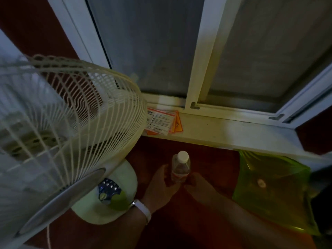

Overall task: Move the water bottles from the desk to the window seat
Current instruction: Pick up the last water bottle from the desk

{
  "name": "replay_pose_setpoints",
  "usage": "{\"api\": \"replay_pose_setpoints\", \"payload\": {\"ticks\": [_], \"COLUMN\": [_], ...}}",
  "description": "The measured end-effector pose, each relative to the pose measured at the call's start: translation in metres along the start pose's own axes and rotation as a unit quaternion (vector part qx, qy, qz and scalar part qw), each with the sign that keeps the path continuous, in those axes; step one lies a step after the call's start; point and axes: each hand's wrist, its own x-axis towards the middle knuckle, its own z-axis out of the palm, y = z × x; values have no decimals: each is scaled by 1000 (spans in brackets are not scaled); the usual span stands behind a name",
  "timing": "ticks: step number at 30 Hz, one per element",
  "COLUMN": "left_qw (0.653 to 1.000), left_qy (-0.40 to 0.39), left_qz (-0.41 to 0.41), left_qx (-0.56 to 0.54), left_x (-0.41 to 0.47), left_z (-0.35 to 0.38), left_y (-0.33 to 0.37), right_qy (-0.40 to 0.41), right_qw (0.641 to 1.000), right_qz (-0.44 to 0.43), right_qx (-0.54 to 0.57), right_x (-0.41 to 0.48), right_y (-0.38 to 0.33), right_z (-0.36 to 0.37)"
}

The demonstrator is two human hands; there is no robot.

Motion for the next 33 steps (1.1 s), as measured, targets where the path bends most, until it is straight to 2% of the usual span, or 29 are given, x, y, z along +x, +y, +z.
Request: {"api": "replay_pose_setpoints", "payload": {"ticks": [4,10,22,26,33], "left_qw": [999,998,998,997,988], "left_qy": [18,-25,-19,2,-37], "left_qz": [28,21,23,39,88], "left_qx": [-42,-56,-63,-73,-121], "left_x": [14,28,19,1,-27], "left_z": [5,2,-7,-10,-19], "left_y": [7,20,32,44,80], "right_qy": [16,20,28,30,95], "right_qw": [997,995,991,984,954], "right_qz": [-61,-67,-85,-80,-57], "right_qx": [37,78,103,155,280], "right_x": [15,28,23,-1,-41], "right_y": [-9,-7,-3,-10,-14], "right_z": [-3,7,13,12,15]}}
